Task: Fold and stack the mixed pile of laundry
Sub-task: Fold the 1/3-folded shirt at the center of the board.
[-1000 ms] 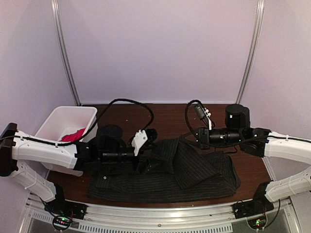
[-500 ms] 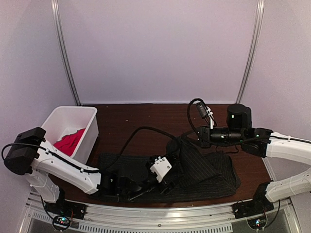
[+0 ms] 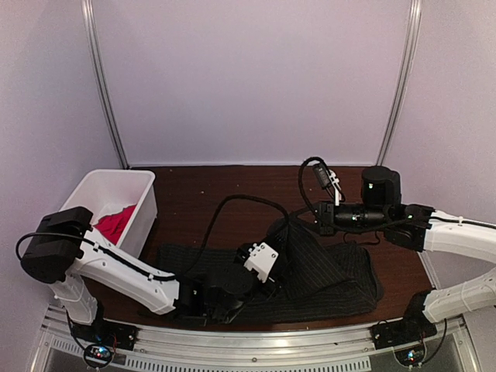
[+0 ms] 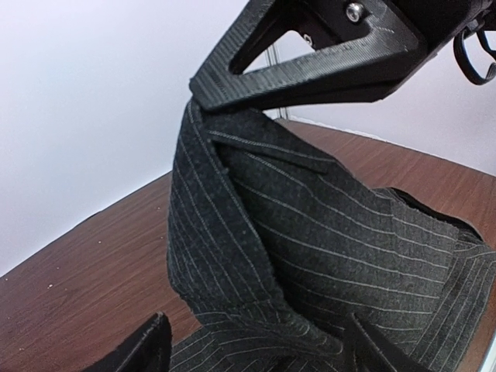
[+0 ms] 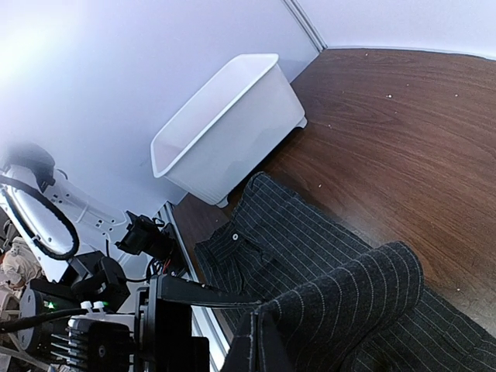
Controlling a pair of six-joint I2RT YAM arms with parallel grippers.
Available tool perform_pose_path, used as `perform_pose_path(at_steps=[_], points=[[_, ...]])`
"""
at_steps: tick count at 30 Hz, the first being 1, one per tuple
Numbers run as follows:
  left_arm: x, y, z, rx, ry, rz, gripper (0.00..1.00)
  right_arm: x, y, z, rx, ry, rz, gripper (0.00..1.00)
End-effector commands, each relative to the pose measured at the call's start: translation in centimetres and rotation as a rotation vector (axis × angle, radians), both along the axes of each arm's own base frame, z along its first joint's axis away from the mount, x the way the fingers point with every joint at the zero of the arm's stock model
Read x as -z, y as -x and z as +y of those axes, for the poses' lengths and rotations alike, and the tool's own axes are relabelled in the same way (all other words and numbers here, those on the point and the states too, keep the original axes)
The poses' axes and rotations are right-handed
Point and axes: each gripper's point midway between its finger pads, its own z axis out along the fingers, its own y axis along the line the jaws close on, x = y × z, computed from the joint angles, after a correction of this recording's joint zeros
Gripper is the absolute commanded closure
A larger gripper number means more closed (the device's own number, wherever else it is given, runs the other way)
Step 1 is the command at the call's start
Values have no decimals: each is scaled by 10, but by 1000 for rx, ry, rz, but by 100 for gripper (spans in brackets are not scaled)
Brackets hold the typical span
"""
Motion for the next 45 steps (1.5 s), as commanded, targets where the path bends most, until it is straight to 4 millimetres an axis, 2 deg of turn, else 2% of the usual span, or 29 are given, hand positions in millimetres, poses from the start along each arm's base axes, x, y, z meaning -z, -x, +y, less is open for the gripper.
perform_pose_path(at_steps=[1,5,8,10,14,17,18,23,24,28,29,31,32,34,37,38,42,45], points=[[-18,-4,-10,-17,84,-16,23,-8,0,-1,17,-29,-22,100],[-18,-8,-11,-52,70,-20,22,-9,-2,0,22,-34,-20,100],[-13,-18,-6,-150,21,-6,30,-10,-2,0,24,-35,-20,100],[-10,-23,2,-193,21,7,42,-11,-1,-2,27,-36,-21,100],[-10,-31,12,-222,23,28,71,-10,1,-4,30,-37,-18,100],[-13,-32,12,-210,2,21,96,-8,1,-6,36,-37,-14,100],[-15,-31,10,-196,-8,15,100,-8,1,-7,39,-37,-13,100],[-28,-28,13,-153,-91,-41,100,-5,-1,-12,70,-16,-2,99],[-32,-27,15,-139,-104,-52,100,-6,-3,-15,86,-5,-3,94],[-35,-19,24,-54,-231,-104,100,-7,-5,-41,193,56,23,49],[-34,-13,22,5,-276,-123,100,-5,-5,-51,234,75,38,42],[-29,7,16,154,-374,-177,100,-1,-7,-76,342,106,63,37],[-28,15,15,197,-425,-214,100,1,-6,-90,393,116,77,36],[-25,32,11,285,-514,-263,100,21,-6,-117,505,181,140,36],[-21,57,2,415,-616,-304,100,65,-4,-150,612,320,237,40],[-22,64,-2,458,-641,-310,100,80,-4,-159,640,368,271,45],[-37,81,-11,561,-669,-290,100,122,-6,-179,707,445,381,57],[-48,88,-14,609,-662,-280,100,139,-9,-185,733,438,419,60]])
